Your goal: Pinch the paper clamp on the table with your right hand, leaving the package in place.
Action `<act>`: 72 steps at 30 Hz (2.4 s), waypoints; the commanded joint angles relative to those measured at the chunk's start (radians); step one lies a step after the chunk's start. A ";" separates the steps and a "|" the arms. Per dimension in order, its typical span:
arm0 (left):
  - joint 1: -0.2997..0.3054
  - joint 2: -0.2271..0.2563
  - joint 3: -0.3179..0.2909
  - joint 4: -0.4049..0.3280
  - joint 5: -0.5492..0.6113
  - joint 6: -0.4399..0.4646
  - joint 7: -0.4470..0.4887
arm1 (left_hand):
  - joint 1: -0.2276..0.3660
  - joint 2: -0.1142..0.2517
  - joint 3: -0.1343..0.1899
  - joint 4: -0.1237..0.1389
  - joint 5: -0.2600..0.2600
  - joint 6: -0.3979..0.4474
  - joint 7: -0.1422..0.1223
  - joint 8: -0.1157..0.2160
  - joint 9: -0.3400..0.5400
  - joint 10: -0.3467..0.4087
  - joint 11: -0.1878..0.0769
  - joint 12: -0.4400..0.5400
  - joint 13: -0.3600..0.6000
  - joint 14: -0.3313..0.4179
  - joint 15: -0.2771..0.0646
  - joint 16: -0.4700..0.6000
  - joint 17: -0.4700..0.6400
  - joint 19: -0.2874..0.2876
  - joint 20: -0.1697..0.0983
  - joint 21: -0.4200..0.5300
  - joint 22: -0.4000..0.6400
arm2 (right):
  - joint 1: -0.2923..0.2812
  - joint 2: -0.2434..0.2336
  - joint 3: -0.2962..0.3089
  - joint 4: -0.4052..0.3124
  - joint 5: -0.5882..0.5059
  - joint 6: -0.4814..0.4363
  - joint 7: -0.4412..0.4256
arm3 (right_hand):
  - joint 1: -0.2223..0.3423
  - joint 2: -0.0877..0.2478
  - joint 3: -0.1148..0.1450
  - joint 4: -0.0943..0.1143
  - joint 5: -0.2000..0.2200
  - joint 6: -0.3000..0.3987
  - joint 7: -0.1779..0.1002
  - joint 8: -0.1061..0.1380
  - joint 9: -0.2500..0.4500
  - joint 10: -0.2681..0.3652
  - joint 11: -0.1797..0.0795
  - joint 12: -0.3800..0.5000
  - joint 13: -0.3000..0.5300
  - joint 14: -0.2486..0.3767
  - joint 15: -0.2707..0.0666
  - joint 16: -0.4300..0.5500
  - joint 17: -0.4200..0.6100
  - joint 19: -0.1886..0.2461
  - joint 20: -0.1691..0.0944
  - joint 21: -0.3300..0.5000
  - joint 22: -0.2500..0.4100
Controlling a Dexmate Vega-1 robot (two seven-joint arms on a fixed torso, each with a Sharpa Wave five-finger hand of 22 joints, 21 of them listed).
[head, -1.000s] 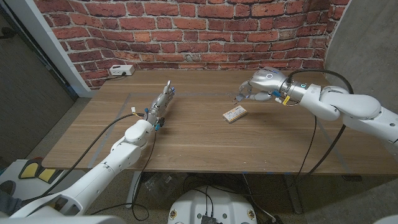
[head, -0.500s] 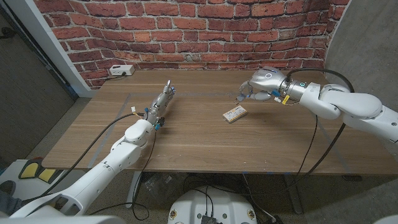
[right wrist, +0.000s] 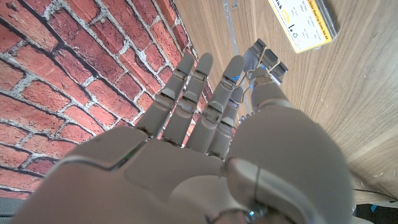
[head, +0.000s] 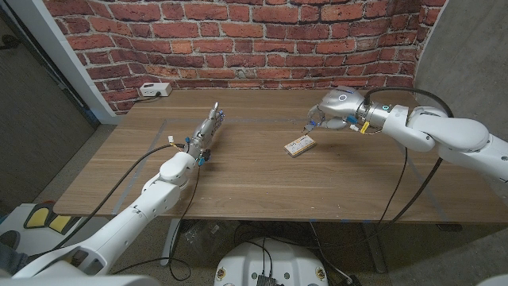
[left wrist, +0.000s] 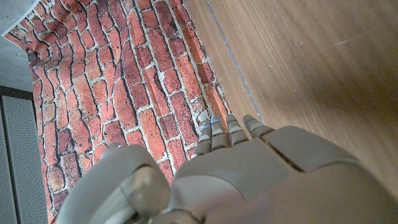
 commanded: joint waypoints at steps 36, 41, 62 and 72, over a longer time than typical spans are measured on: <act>-0.001 -0.008 -0.001 0.013 -0.003 -0.001 0.007 | 0.005 0.004 -0.014 0.001 -0.004 0.002 -0.003 -0.001 0.004 -0.004 -0.001 -0.002 0.003 -0.007 0.004 0.000 0.004 -0.008 0.002 0.003 0.004 | 0.035 0.007 -0.072 0.003 -0.106 -0.009 0.114 | -0.060 -0.053 -0.021 0.034 -0.005 0.205 -0.046 -0.079 0.002 -0.109 -0.004 -0.059 0.005 -0.052 -0.054 -0.011 0.004 -0.006 -0.055 0.011 0.007; 0.004 -0.005 -0.003 0.009 -0.005 -0.003 0.008 | 0.006 0.005 -0.015 0.001 -0.004 0.002 -0.004 -0.001 0.004 -0.003 0.000 -0.002 0.003 -0.007 0.004 0.000 0.004 -0.008 0.002 0.004 0.004 | 0.046 0.016 -0.085 0.013 -0.117 0.004 0.111 | -0.080 -0.067 -0.034 0.040 -0.005 0.191 -0.045 -0.090 0.003 -0.122 -0.003 -0.061 0.005 -0.058 -0.052 -0.009 0.005 -0.009 -0.053 0.011 0.006; 0.052 0.018 -0.026 -0.037 -0.012 -0.003 0.036 | 0.008 0.008 -0.020 0.001 -0.004 0.003 -0.004 0.000 0.004 -0.002 0.000 -0.001 0.003 -0.007 0.004 0.000 0.004 -0.008 0.002 0.004 0.004 | 0.132 0.056 -0.161 0.085 -0.173 0.089 0.127 | -0.092 -0.073 -0.041 0.045 -0.004 0.183 -0.045 -0.098 0.003 -0.132 -0.003 -0.063 0.005 -0.062 -0.054 -0.008 0.006 -0.010 -0.052 0.011 0.006; 0.062 0.020 -0.029 -0.044 -0.013 -0.005 0.038 | 0.009 0.009 -0.022 0.001 -0.004 0.003 -0.005 0.000 0.004 -0.005 0.001 -0.002 0.003 -0.007 0.006 0.000 0.004 -0.009 0.003 0.004 0.004 | 0.138 0.065 -0.179 0.080 -0.202 0.082 0.147 | -0.114 -0.084 -0.053 0.052 -0.003 0.166 -0.045 -0.112 0.003 -0.156 -0.003 -0.067 0.006 -0.080 -0.054 -0.010 0.007 -0.018 -0.045 0.008 0.005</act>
